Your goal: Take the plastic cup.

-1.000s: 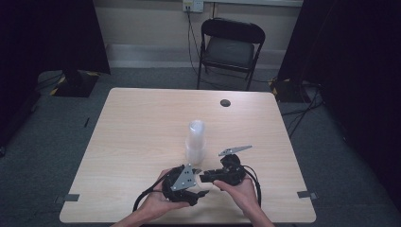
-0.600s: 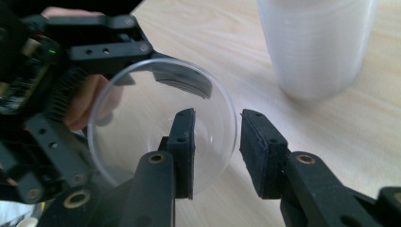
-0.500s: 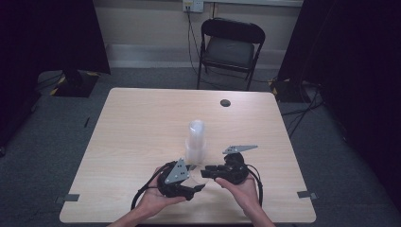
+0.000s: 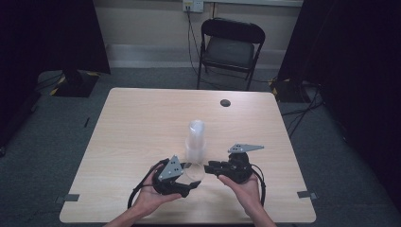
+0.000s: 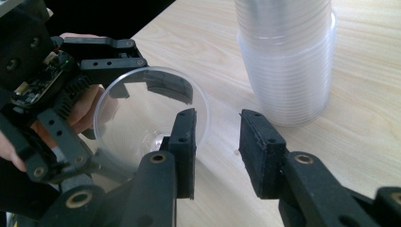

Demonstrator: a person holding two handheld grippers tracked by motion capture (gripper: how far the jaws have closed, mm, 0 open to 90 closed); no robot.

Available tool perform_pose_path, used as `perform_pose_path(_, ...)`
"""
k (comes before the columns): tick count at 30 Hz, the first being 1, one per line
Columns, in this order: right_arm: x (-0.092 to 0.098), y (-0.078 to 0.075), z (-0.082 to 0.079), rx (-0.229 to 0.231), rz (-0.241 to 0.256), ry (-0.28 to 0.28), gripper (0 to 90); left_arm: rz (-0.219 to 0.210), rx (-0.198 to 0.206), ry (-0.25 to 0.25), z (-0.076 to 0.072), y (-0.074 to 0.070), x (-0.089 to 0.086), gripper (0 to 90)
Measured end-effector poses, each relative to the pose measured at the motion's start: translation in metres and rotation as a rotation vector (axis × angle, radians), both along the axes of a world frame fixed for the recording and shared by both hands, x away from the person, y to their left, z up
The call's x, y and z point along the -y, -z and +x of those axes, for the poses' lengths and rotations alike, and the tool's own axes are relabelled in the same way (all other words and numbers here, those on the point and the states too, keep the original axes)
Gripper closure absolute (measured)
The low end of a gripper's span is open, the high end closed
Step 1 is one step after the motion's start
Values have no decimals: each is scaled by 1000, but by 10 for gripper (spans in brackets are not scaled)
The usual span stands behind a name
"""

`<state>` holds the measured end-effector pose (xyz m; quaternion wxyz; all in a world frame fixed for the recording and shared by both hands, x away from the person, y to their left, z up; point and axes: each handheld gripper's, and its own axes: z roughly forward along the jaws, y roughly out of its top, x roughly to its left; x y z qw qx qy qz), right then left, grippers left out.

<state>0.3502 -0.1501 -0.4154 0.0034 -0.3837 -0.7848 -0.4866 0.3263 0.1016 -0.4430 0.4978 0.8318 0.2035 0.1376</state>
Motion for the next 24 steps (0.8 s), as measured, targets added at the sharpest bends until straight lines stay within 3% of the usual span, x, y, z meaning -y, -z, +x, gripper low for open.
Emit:
perform_pose_path(11, 6, -1, 0, 38, -11, 28, 670, -63, -16, -74, 10, -4, -20, 311)
perform_pose_path(14, 9, 0, 0, 44, -11, 39, 671, -104, -28, -94, 12, -5, -24, 315)
perform_pose_path(24, 23, 3, 2, 50, -8, 70, 670, -165, -16, -183, 20, -13, -40, 317)
